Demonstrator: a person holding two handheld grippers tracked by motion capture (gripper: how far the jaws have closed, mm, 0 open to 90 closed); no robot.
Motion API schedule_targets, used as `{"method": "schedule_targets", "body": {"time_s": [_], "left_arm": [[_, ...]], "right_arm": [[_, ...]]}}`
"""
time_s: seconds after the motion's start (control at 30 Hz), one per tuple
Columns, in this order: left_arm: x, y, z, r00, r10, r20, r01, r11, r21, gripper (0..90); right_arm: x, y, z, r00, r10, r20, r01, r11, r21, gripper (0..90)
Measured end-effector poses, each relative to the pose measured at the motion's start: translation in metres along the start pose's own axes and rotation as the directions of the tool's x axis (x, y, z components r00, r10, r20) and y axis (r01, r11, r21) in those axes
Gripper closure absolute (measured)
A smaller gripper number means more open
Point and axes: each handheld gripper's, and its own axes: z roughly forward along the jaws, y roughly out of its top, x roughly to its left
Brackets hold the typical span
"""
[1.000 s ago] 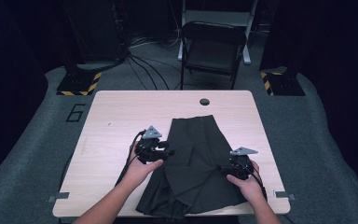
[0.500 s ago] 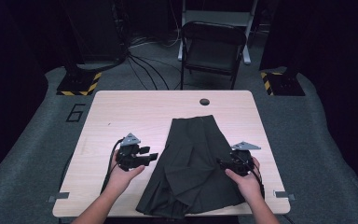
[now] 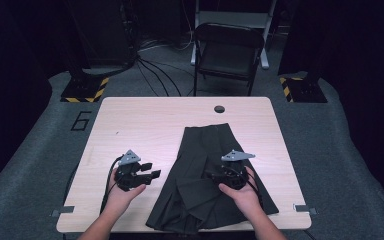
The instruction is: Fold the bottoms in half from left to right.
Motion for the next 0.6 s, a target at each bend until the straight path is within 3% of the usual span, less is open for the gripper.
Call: {"method": "schedule_targets", "body": {"time_s": [0.07, 0.13, 0.17, 0.23, 0.43, 0.6], "left_arm": [[0.005, -0.003, -0.002, 0.9997, -0.022, -0.002, 0.022, 0.9997, -0.006, 49.2], [0.007, -0.004, -0.002, 0.9997, -0.026, -0.002, 0.026, 0.9996, -0.009, 49.2], [0.009, -0.003, -0.003, 0.9991, -0.042, -0.007, 0.041, 0.9988, -0.024, 49.1], [0.009, -0.004, -0.003, 0.9978, -0.065, -0.010, 0.064, 0.9969, -0.046, 49.1], [0.011, -0.006, -0.001, 0.9982, -0.056, -0.019, 0.056, 0.9983, -0.019, 49.1], [0.011, -0.007, 0.001, 0.9980, -0.059, -0.022, 0.058, 0.9981, -0.018, 49.1]], "right_arm": [[0.013, 0.006, 0.004, 0.9992, -0.021, -0.034, 0.021, 1.000, 0.002, 45.8], [0.017, 0.007, 0.005, 0.9988, -0.026, -0.040, 0.027, 1.000, 0.006, 45.2], [0.028, 0.012, 0.009, 0.9970, -0.054, -0.056, 0.055, 0.998, 0.010, 45.0], [0.037, 0.015, 0.012, 0.9950, -0.064, -0.077, 0.065, 0.998, 0.012, 44.5], [0.066, 0.020, 0.027, 0.9841, -0.136, -0.114, 0.140, 0.990, 0.026, 40.8], [0.076, 0.020, 0.034, 0.9781, -0.160, -0.133, 0.166, 0.986, 0.032, 39.8]]}}
